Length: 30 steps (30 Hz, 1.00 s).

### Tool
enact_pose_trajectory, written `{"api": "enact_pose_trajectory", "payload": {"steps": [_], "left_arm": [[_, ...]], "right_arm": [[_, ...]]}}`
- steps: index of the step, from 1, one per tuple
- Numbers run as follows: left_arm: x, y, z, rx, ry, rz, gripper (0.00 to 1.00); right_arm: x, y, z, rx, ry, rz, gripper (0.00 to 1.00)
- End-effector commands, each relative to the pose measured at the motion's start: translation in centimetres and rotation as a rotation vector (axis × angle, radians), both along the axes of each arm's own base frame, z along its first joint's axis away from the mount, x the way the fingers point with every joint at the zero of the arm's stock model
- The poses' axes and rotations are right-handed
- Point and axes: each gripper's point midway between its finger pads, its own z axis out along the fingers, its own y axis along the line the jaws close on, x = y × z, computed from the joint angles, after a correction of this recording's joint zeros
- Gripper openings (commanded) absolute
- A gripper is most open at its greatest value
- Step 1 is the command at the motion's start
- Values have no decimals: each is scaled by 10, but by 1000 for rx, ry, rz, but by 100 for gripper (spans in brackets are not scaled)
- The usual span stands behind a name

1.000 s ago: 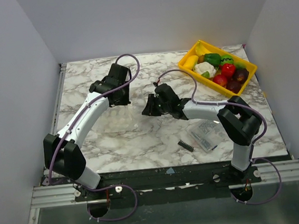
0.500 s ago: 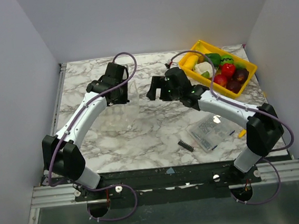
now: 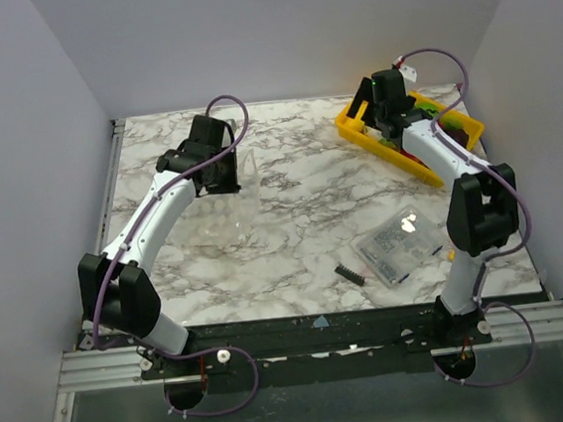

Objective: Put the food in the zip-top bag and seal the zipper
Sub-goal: Pick up the fake vegetable from the bin.

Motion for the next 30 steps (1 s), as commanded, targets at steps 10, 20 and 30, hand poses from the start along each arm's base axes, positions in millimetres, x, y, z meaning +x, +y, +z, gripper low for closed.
{"api": "enact_pose_trajectory", "payload": {"steps": [10, 20, 30], "left_arm": [[2, -9, -10, 48, -13, -57, 0], [3, -9, -10, 96, -50, -75, 0], [5, -8, -10, 112, -64, -74, 0]], "right_arm": [[54, -92, -71, -540, 179, -45, 100], [56, -95, -139, -465, 303, -26, 100], [55, -85, -160, -364, 321, -2, 84]]}}
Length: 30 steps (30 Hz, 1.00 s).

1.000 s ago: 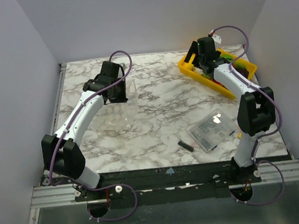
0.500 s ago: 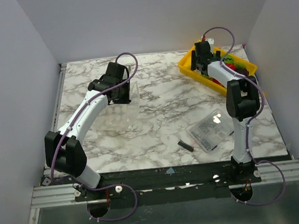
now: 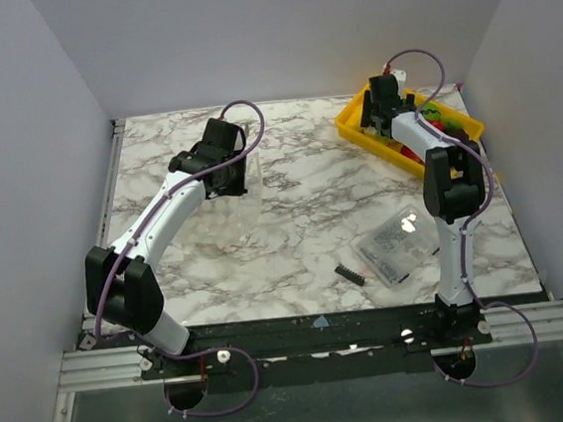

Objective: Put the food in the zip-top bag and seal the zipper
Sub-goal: Pick up the fake vegetable from the bin.

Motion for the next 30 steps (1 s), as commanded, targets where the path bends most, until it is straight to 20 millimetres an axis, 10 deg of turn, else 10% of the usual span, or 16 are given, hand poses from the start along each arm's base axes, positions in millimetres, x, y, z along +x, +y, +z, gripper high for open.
{"api": "enact_pose_trajectory", "payload": {"steps": [1, 16, 23, 30], "left_arm": [[2, 0, 7, 3, -38, -7, 0], [-9, -17, 26, -87, -53, -55, 0], [-7, -26, 21, -168, 9, -68, 0], [0, -28, 14, -280, 87, -42, 0]], "right_arm": [[-18, 0, -51, 42, 127, 9, 79], [-20, 3, 49, 91, -80, 17, 2], [-46, 5, 123, 154, -210, 24, 0], [-103, 75, 127, 590, -195, 191, 1]]}}
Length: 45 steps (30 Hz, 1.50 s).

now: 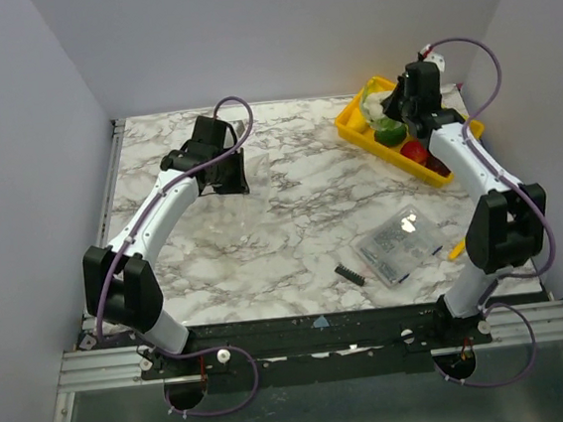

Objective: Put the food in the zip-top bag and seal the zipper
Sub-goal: Pick up the fake vegetable from the bin, then place the fake vegetable in the zipper food storage bag.

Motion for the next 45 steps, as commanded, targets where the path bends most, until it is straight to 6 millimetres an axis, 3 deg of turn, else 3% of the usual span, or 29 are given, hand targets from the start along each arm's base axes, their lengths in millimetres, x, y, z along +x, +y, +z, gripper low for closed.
{"api": "enact_pose_trajectory", "payload": {"steps": [1, 7, 13, 16, 19, 24, 32, 40, 45], "left_arm": [[6, -11, 1, -92, 43, -6, 0], [3, -19, -4, -129, 85, -33, 0], [1, -24, 1, -164, 80, -48, 0], [0, -26, 3, -175, 81, -57, 0], [0, -26, 5, -181, 78, -61, 0], [-2, -26, 9, -186, 63, -66, 0], [-3, -24, 24, -232, 30, -72, 0], [-12, -35, 29, -298, 47, -126, 0], [-16, -40, 25, -314, 71, -150, 0]], "right_arm": [[-48, 69, -11, 379, 19, 241, 1], [-103, 149, 18, 799, -91, 580, 1], [-151, 228, 21, 877, -83, 787, 1], [-172, 250, 29, 950, -158, 881, 1], [-181, 272, 19, 969, -164, 923, 1], [-187, 284, 3, 1037, -202, 932, 1], [-190, 282, -50, 1030, -176, 887, 1], [-188, 279, -90, 915, -133, 866, 1], [-182, 279, -96, 746, -122, 845, 1]]}}
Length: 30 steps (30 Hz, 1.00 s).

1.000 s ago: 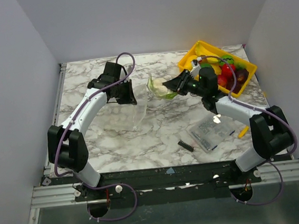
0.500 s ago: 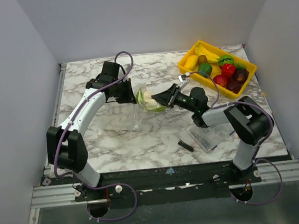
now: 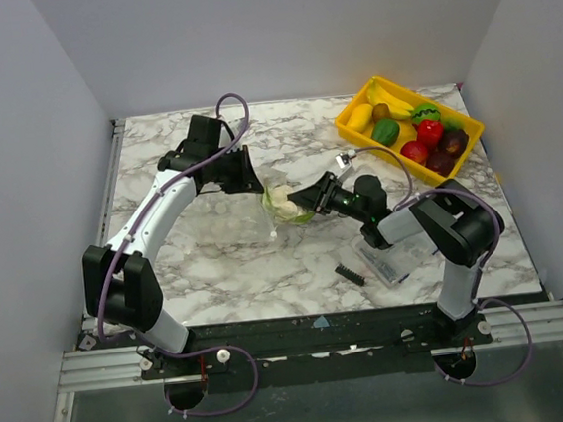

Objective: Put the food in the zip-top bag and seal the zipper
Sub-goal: Place the fake vegetable in the zipper food storage bag.

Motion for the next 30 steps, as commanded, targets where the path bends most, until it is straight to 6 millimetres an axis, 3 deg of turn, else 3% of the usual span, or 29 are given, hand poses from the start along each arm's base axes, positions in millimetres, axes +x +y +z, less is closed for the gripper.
{"api": "enact_pose_trajectory", "payload": {"steps": [1, 10, 14, 19, 23, 26, 30], "left_arm": [[-9, -11, 10, -66, 2, -53, 0], [-15, -17, 13, -79, 0, -76, 0], [-17, -17, 15, -78, -12, -77, 0], [-18, -18, 18, -91, -13, -83, 0], [-20, -19, 21, -99, -17, -88, 0], [-20, -19, 23, -102, -24, -87, 0], [-19, -17, 25, -99, -33, -79, 0]], "right_arm": [[9, 2, 8, -162, -121, -61, 1], [0, 46, 28, -459, -474, 13, 1], [-2, 47, 52, -425, -576, -92, 1], [7, 44, 55, -309, -505, -190, 1], [14, 44, 44, -313, -480, -220, 10], [16, 45, 41, -319, -476, -224, 29], [11, 54, 35, -327, -443, -159, 41]]}}
